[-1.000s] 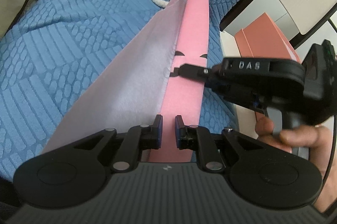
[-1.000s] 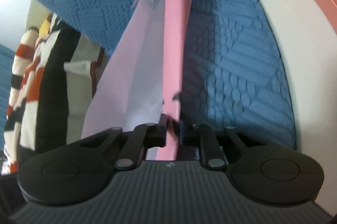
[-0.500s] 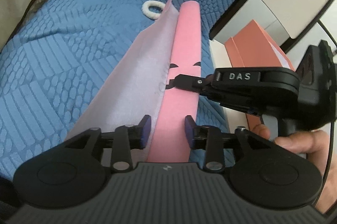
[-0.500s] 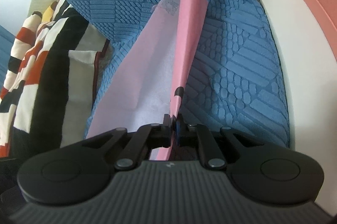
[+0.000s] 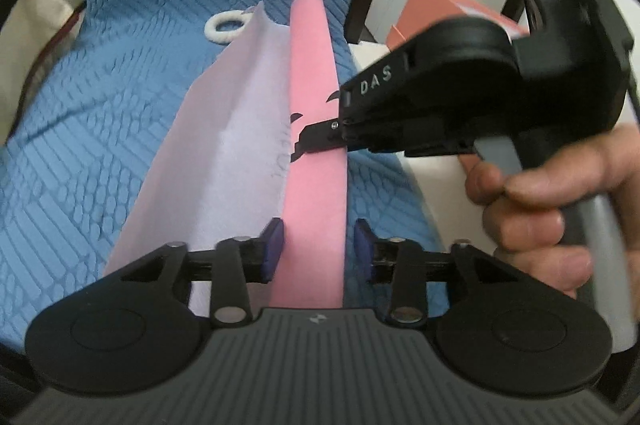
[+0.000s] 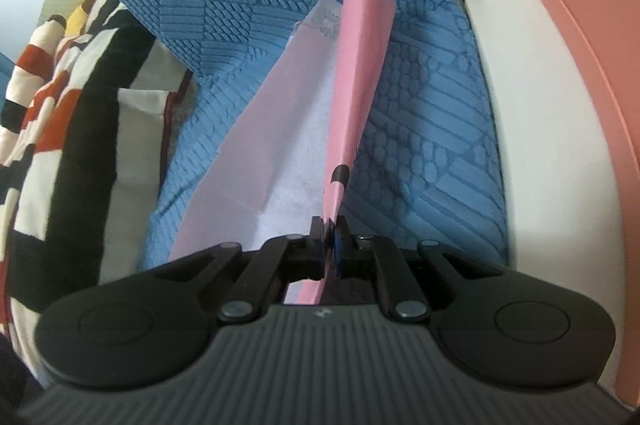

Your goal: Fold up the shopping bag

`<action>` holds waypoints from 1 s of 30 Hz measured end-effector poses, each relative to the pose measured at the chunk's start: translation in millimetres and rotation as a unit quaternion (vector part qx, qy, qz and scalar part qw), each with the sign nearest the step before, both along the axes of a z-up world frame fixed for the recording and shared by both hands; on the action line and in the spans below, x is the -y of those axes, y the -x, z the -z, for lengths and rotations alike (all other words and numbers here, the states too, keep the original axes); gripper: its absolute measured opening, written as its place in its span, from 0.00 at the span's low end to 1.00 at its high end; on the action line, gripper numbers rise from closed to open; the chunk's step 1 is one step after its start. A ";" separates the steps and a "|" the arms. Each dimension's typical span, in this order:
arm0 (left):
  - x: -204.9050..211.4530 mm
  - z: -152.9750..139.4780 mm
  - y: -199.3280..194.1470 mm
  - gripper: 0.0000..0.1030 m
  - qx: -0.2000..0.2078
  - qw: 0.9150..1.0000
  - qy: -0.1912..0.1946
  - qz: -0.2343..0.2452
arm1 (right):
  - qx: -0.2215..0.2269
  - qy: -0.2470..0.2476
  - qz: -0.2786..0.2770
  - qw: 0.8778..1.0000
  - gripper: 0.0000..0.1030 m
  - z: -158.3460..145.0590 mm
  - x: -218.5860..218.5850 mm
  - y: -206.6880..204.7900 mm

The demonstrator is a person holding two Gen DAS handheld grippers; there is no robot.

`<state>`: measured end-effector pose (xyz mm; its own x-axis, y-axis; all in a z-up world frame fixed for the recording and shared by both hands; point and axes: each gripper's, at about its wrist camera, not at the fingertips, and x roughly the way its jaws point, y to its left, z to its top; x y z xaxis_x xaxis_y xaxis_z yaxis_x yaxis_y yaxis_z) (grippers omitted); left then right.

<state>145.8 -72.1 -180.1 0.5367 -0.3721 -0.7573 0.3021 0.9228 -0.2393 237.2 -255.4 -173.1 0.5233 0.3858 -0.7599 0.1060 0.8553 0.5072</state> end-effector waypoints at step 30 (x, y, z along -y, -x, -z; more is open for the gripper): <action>-62.3 19.0 -28.6 0.08 -0.116 0.971 0.175 -0.112 | 0.070 0.019 -0.001 0.997 0.26 -15.7 -8.0 7.2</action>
<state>174.4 -9.8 -199.2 0.4631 -0.5215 -0.7166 0.0030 0.8095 -0.5871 230.0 -247.4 -157.4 0.6252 0.3588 -0.6931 0.0350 0.8743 0.4842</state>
